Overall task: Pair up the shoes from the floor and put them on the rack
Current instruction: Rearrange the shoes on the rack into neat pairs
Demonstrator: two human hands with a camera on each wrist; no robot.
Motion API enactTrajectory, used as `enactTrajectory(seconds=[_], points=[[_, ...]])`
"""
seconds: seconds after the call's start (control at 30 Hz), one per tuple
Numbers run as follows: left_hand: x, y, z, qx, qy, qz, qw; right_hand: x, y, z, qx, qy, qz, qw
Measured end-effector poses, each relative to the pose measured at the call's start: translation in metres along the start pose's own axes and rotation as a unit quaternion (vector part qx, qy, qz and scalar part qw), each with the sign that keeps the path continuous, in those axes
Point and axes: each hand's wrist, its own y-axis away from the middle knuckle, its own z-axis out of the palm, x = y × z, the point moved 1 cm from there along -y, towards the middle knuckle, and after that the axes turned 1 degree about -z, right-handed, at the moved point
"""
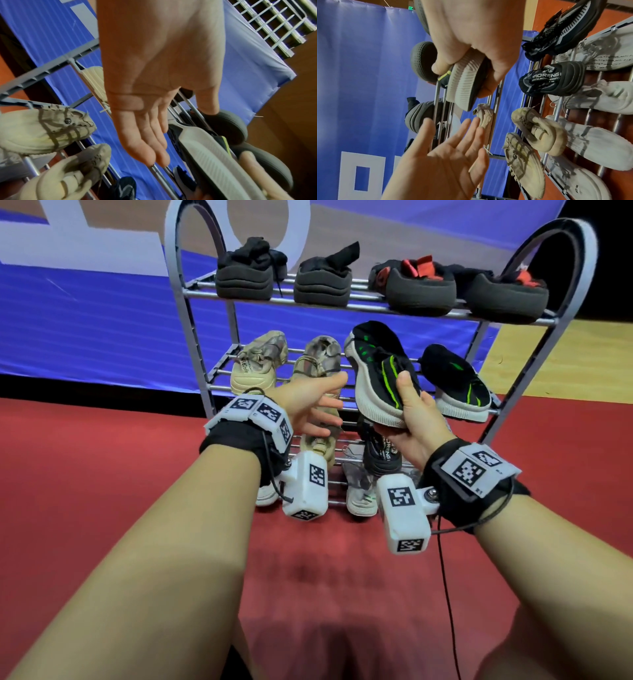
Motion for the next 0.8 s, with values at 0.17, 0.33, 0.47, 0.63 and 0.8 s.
enactTrajectory(seconds=[0.17,0.33,0.47,0.63,0.8], points=[[0.005,-0.011,0.026,-0.064,-0.055,0.004,0.996,0.0,-0.007,-0.006,-0.004,0.013,0.009,1.0],[0.005,-0.035,0.036,-0.035,-0.029,0.005,0.999,-0.001,-0.019,-0.013,0.009,0.053,0.015,0.998],[-0.002,-0.051,0.042,-0.034,0.009,-0.009,0.999,-0.001,-0.027,-0.016,0.042,0.143,0.006,0.989],[-0.012,-0.076,0.042,0.0,0.119,-0.016,0.993,-0.008,-0.035,-0.025,0.071,0.375,-0.055,0.923],[-0.02,-0.102,0.045,0.038,0.106,-0.012,0.994,-0.025,-0.042,-0.059,0.125,0.505,-0.22,0.825]])
